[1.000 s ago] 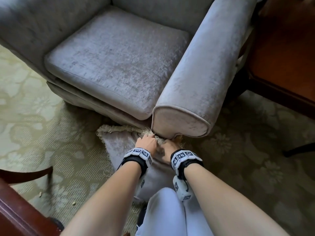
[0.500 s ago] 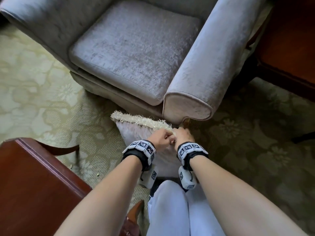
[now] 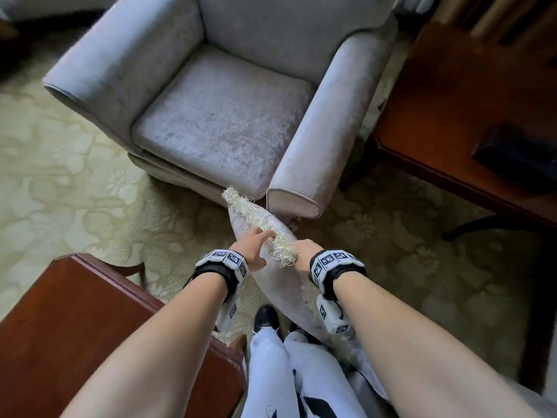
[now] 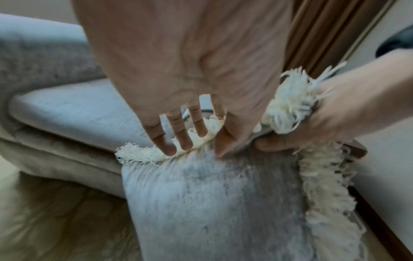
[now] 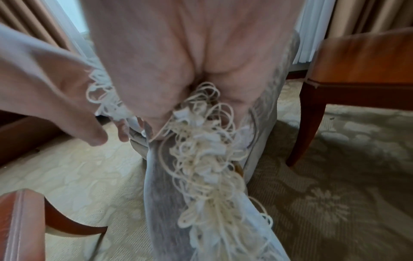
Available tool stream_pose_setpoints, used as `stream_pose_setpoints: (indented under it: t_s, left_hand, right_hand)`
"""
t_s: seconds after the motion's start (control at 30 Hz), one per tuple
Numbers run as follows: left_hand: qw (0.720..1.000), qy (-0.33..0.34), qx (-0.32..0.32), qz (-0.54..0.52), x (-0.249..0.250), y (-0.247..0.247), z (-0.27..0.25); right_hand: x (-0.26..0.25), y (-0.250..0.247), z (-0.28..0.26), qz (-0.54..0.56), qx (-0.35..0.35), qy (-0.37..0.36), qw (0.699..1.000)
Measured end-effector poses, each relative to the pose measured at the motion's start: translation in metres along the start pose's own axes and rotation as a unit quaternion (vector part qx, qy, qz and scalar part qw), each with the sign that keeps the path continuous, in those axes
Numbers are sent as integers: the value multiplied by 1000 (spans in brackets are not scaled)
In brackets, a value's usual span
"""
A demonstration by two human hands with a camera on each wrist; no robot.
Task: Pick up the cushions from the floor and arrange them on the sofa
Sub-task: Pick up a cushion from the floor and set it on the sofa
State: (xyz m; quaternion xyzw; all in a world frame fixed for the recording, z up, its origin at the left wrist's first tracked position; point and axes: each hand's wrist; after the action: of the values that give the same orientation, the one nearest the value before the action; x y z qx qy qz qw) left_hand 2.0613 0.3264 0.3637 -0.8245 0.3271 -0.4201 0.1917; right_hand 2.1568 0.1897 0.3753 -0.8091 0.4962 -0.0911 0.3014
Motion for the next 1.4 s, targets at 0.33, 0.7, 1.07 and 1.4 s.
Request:
stream_pose_setpoints:
  t_s: [0.33, 0.7, 1.07, 1.4]
  left_hand:
    - [982, 49, 26, 179, 94, -55, -12]
    - [945, 93, 82, 302, 172, -73, -17]
    - [884, 221, 35, 410, 268, -92, -45]
    - [825, 356, 22, 439, 390, -55, -102]
  right_hand:
    - [41, -99, -109, -45, 48, -30, 997]
    - [87, -146, -191, 1, 89, -19, 996]
    - [141, -140, -278, 113, 187, 52, 975]
    - [193, -82, -402, 313, 339, 157, 873]
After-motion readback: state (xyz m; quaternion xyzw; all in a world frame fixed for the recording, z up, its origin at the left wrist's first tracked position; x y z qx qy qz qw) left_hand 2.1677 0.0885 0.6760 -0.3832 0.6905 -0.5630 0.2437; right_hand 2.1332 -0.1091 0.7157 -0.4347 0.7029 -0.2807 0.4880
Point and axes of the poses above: each hand's wrist, its own z-axis towards the middle knuckle, its own y-axis out of the palm, x = y × z, and after that the axes turned 7 degrees about y, right-handed
